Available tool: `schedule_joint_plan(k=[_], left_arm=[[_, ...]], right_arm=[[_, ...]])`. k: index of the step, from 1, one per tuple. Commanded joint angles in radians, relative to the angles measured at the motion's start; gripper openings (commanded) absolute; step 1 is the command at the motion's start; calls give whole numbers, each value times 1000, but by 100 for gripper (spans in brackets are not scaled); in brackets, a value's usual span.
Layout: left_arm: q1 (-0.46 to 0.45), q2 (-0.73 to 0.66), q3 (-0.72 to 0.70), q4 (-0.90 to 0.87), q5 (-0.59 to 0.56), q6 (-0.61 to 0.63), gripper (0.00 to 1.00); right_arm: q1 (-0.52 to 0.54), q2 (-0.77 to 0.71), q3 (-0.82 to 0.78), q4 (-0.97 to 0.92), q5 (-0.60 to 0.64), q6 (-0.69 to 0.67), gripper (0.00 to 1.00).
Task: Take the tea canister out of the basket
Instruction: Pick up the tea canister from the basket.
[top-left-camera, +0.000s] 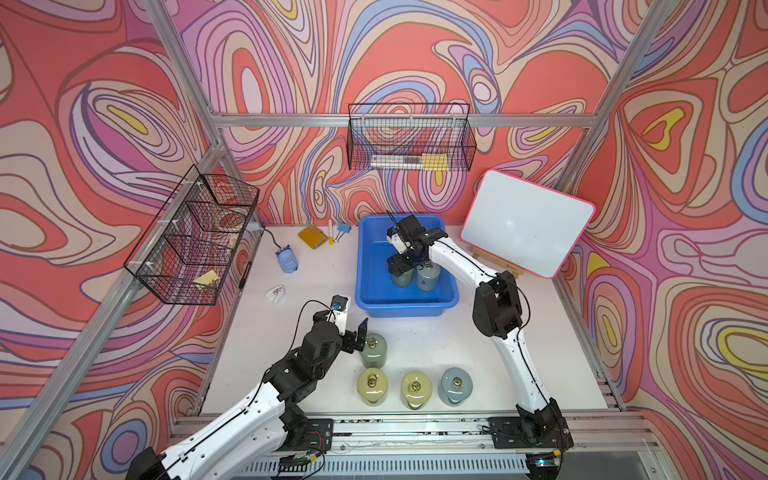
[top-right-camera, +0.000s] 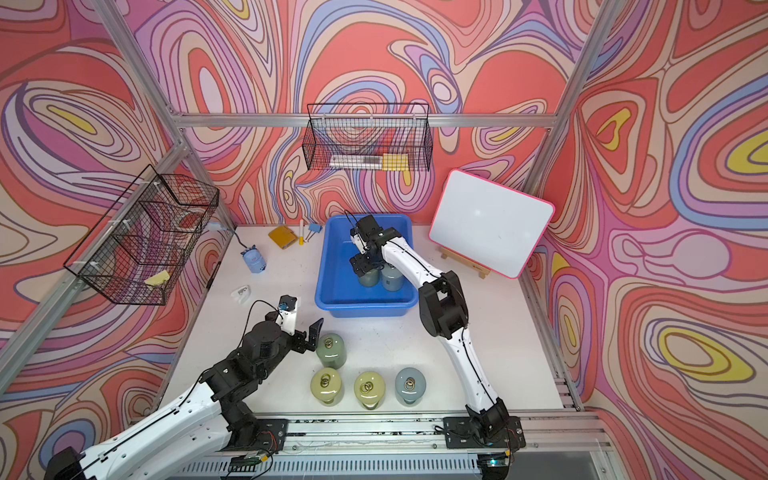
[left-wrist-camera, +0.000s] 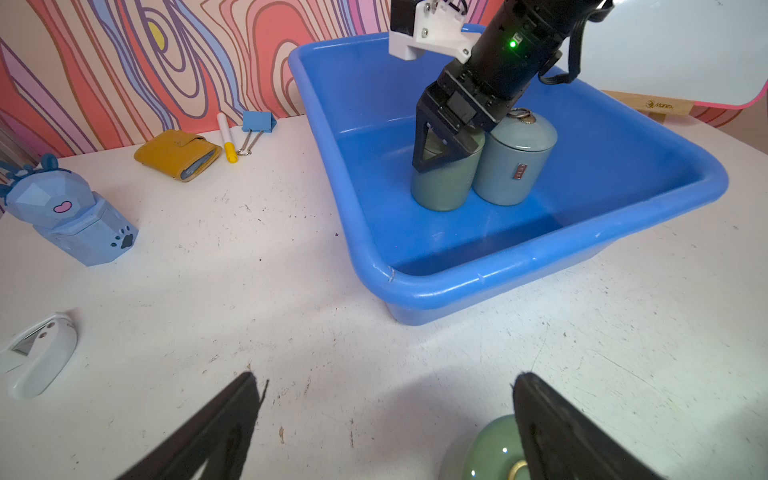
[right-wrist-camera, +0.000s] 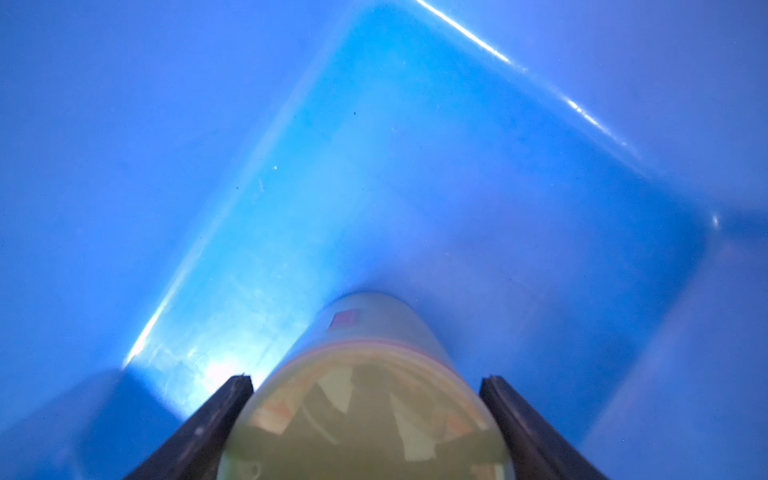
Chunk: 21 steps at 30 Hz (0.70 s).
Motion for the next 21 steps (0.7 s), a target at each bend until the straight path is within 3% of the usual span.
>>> schedule_joint_plan(k=[1, 9, 21], left_arm=[[3, -4, -5, 12, -18, 15, 99], [3, -4, -6, 10, -21, 16, 99], [3, -15, -6, 7, -32, 15, 99]], right_arm=[[-1, 31, 23, -31, 9, 8, 78], [-1, 0, 35, -25, -2, 17, 67], [0, -86, 73, -45, -30, 69, 63]])
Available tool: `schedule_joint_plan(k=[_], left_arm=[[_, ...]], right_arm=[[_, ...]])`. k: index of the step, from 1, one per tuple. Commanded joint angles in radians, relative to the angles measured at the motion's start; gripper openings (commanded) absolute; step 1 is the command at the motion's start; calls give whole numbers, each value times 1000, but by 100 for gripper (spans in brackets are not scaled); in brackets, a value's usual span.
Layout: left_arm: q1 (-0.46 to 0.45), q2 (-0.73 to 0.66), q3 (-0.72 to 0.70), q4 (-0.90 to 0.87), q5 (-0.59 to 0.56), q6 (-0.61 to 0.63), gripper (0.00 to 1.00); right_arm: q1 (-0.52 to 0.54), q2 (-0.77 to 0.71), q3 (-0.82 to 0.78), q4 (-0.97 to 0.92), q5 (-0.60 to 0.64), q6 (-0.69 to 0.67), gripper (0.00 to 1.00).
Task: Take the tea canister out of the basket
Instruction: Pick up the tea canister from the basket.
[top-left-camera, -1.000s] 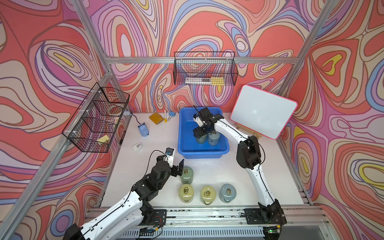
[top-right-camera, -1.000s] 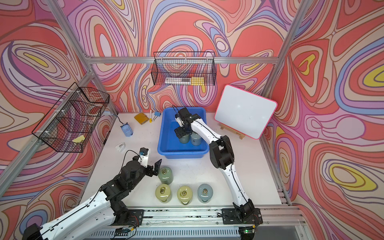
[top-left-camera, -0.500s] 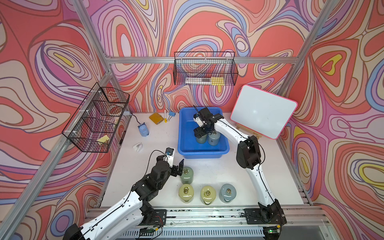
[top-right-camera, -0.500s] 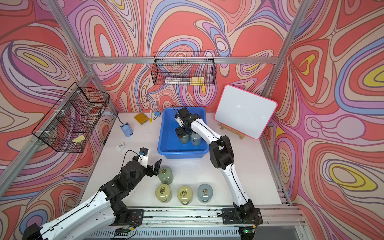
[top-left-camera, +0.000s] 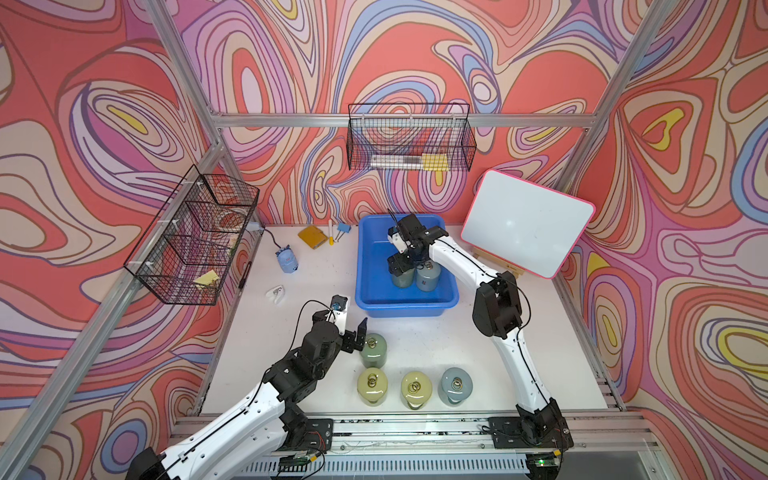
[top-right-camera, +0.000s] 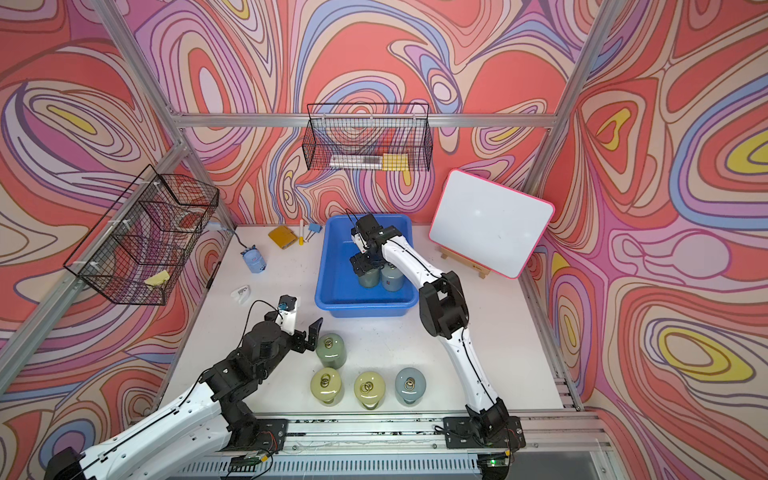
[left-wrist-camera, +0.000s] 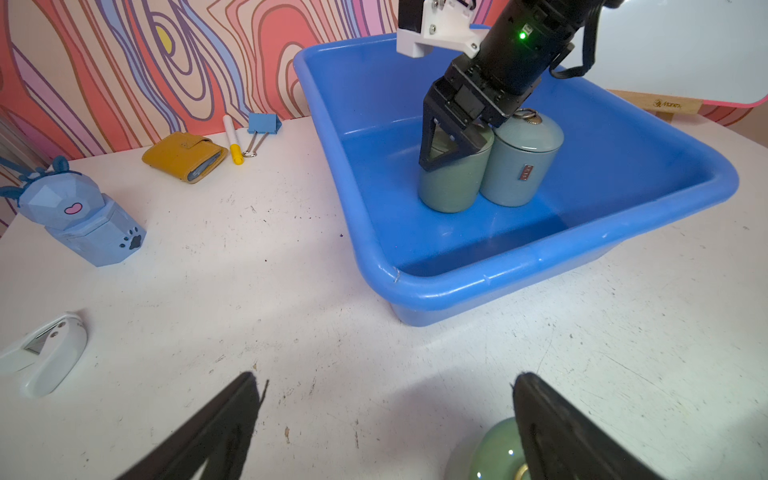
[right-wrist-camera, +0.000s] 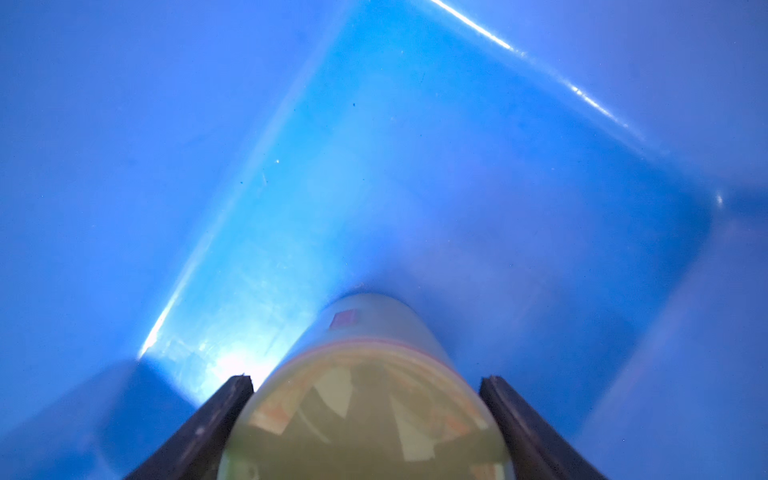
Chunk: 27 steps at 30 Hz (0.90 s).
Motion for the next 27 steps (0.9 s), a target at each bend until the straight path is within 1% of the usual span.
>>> schedule_joint_plan(k=[1, 9, 18, 27], left_arm=[[3, -18, -8, 6, -20, 7, 99], [3, -51, -23, 11, -32, 5, 99], [3, -54, -24, 10, -40, 2, 99], [3, -77, -28, -1, -47, 2, 99]], right_arm=[[2, -97, 46, 1, -19, 34, 63], [17, -164, 47, -17, 2, 51, 63], [45, -232, 37, -40, 48, 55, 63], [74, -355, -42, -61, 106, 73, 63]])
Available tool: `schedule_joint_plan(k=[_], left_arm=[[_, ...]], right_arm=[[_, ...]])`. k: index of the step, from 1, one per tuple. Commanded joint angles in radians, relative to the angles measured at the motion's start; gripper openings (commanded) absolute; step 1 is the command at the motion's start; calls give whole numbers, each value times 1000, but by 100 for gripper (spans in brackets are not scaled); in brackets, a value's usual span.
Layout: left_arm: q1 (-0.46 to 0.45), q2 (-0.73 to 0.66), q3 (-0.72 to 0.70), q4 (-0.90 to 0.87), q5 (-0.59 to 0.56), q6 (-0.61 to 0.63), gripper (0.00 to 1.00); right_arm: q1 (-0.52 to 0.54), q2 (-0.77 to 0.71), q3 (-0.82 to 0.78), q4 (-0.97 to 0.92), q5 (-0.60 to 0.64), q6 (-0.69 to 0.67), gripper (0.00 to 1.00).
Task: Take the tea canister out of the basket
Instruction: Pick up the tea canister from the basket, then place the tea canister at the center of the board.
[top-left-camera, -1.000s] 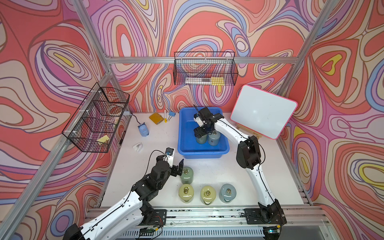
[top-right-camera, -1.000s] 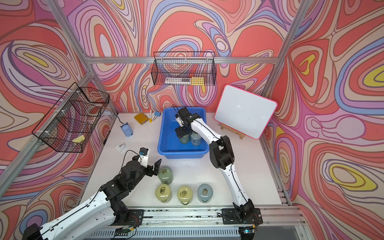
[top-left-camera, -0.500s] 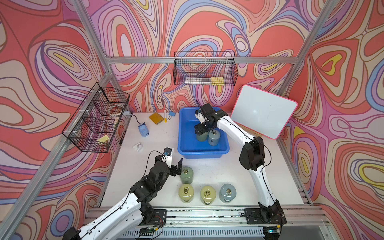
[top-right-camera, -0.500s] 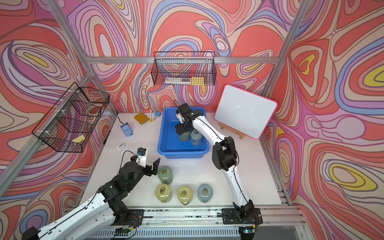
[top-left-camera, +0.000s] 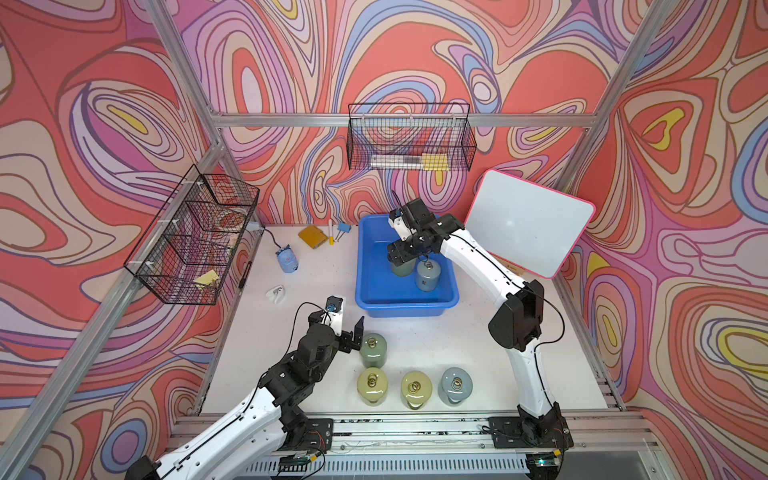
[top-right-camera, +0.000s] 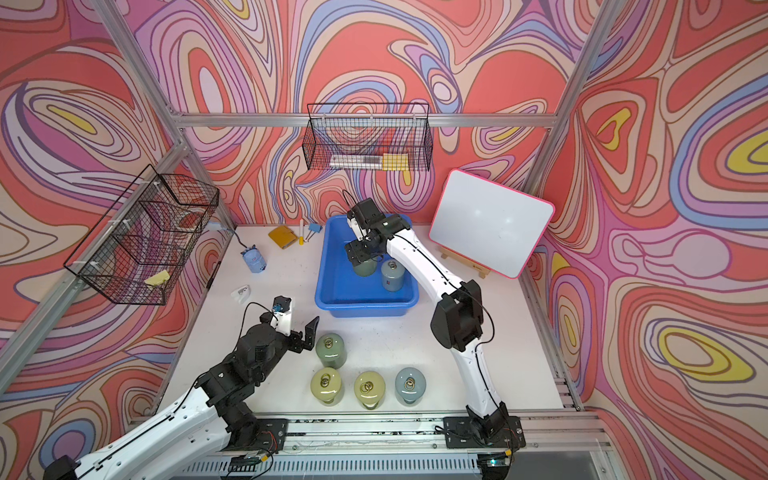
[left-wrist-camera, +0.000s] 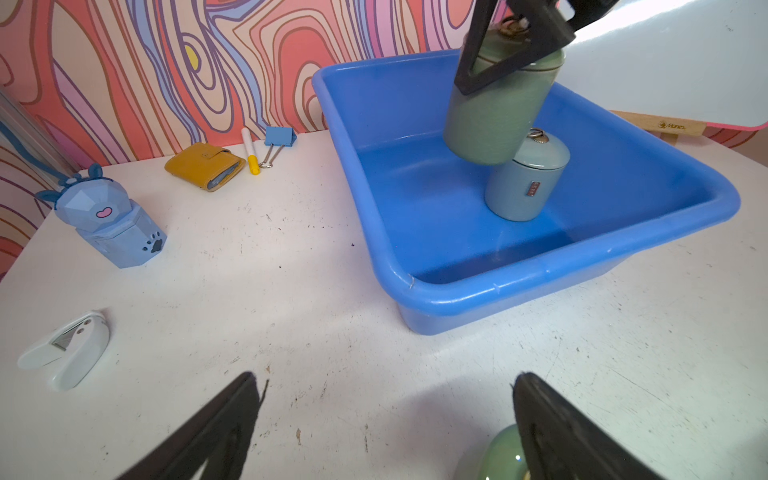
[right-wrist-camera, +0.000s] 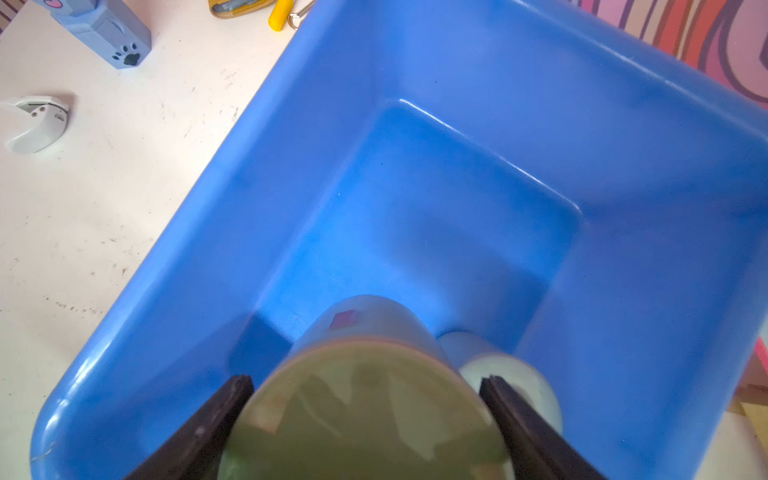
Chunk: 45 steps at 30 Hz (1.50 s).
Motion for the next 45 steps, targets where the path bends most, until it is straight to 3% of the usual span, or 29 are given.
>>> schedule_joint_plan(k=[1, 23, 34, 45], left_arm=[[3, -20, -10, -3, -15, 0, 99], [3, -75, -28, -7, -38, -15, 99], [2, -90, -40, 0, -53, -13, 99], [3, -92, -51, 15, -74, -4, 99]], right_arm=[[17, -122, -26, 21, 49, 16, 63], [173, -607, -576, 66, 203, 144, 63], [231, -760, -785, 126, 159, 190, 63], [306, -820, -929, 213, 112, 276, 62]])
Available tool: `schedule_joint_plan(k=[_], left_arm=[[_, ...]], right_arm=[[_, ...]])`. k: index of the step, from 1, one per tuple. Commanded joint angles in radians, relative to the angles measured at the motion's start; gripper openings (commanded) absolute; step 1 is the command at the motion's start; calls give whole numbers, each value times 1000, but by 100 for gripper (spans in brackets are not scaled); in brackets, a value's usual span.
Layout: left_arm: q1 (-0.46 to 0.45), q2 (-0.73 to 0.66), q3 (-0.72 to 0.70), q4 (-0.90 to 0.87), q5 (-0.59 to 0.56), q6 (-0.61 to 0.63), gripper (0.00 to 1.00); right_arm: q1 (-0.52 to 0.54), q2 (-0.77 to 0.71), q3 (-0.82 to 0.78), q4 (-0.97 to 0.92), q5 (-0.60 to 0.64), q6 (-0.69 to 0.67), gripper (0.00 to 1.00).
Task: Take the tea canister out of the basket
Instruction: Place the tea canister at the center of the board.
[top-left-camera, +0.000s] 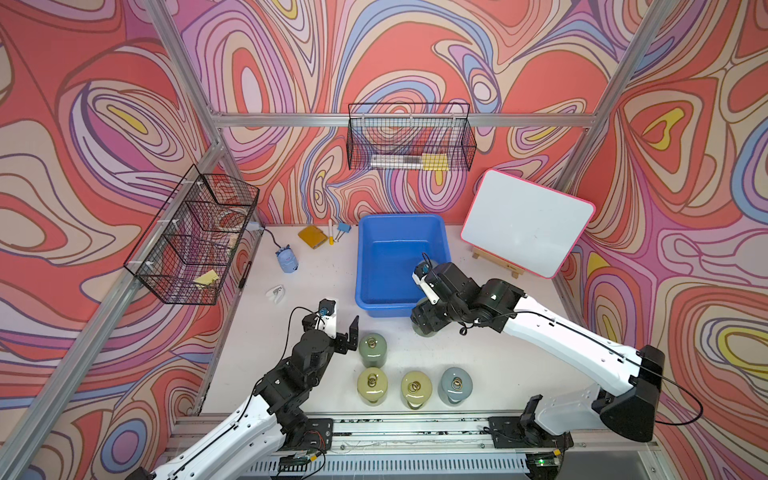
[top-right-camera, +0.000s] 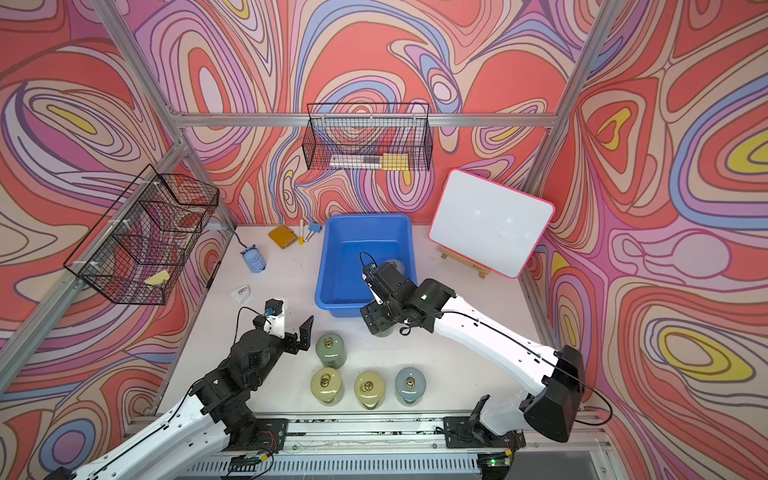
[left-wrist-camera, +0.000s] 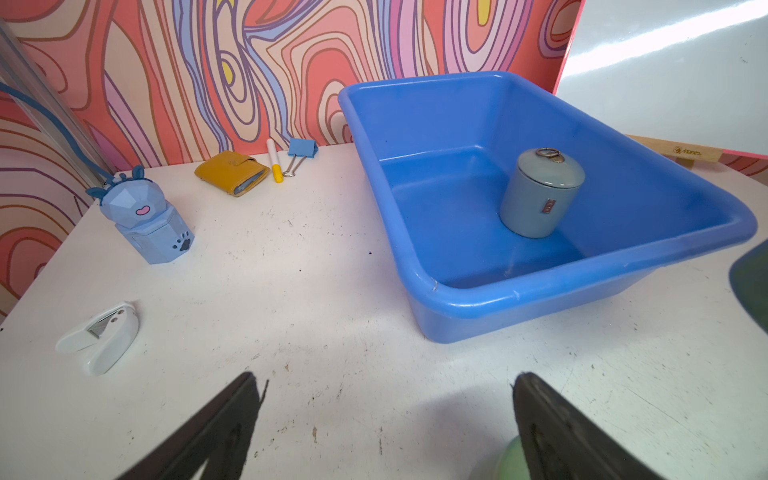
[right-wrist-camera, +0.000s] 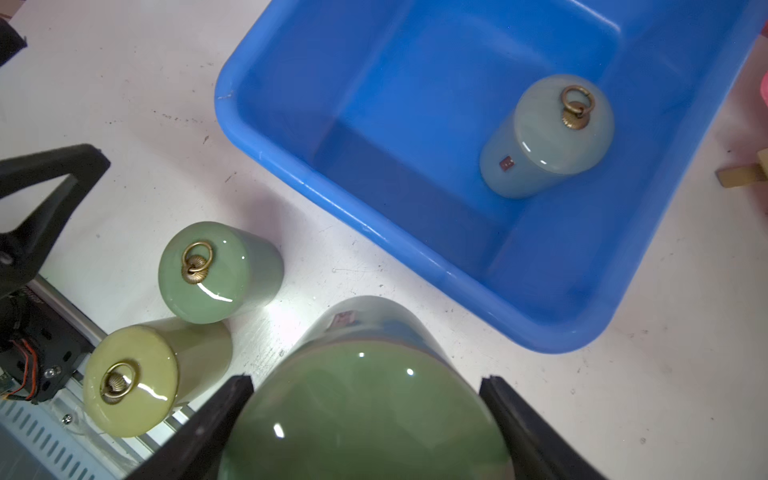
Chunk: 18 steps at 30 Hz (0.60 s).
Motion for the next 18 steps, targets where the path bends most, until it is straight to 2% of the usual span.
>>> schedule_joint_plan(k=[1, 18], left_arm=[[3, -8, -13, 15, -21, 3, 99], [3, -7, -13, 14, -21, 5, 99]], right_arm=[[25, -38, -19, 101, -13, 51, 62], [68, -7, -151, 225, -48, 119, 62]])
